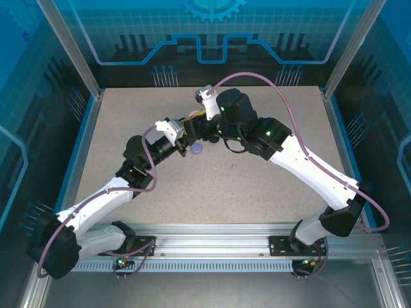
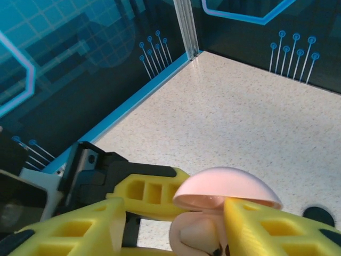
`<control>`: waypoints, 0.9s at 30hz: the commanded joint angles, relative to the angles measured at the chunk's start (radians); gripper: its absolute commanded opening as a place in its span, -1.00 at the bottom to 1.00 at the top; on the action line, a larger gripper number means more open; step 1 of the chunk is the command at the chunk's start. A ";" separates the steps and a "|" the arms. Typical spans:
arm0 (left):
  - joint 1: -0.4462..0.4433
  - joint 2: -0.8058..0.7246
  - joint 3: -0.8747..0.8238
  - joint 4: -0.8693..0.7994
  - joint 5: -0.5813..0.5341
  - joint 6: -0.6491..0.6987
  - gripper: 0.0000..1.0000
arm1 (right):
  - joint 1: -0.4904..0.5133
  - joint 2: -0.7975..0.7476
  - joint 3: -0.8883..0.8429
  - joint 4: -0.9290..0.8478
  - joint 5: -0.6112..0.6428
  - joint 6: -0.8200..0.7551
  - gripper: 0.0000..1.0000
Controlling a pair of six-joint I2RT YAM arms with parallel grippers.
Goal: Insert the wireless bluetooth earbuds into the charging case
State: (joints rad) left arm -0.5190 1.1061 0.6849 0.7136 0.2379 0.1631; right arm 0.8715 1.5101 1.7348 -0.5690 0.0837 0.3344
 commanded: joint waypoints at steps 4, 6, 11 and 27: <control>-0.006 -0.013 0.021 0.045 -0.003 0.000 -1.00 | -0.071 -0.071 0.109 -0.042 -0.003 0.086 0.38; -0.004 -0.021 0.016 0.047 -0.009 -0.001 -1.00 | -0.125 -0.123 0.090 -0.046 -0.004 0.140 0.45; -0.004 -0.039 0.009 0.044 -0.015 -0.001 -1.00 | -0.287 -0.197 -0.010 -0.118 -0.011 0.281 0.50; -0.004 -0.129 -0.021 -0.007 -0.059 -0.019 -1.00 | -0.388 0.109 -0.405 -0.229 0.054 0.616 0.34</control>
State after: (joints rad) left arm -0.5201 1.0031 0.6815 0.7036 0.2012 0.1566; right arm 0.4942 1.5841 1.3315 -0.7723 0.1051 0.8391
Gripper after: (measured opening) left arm 0.221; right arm 0.674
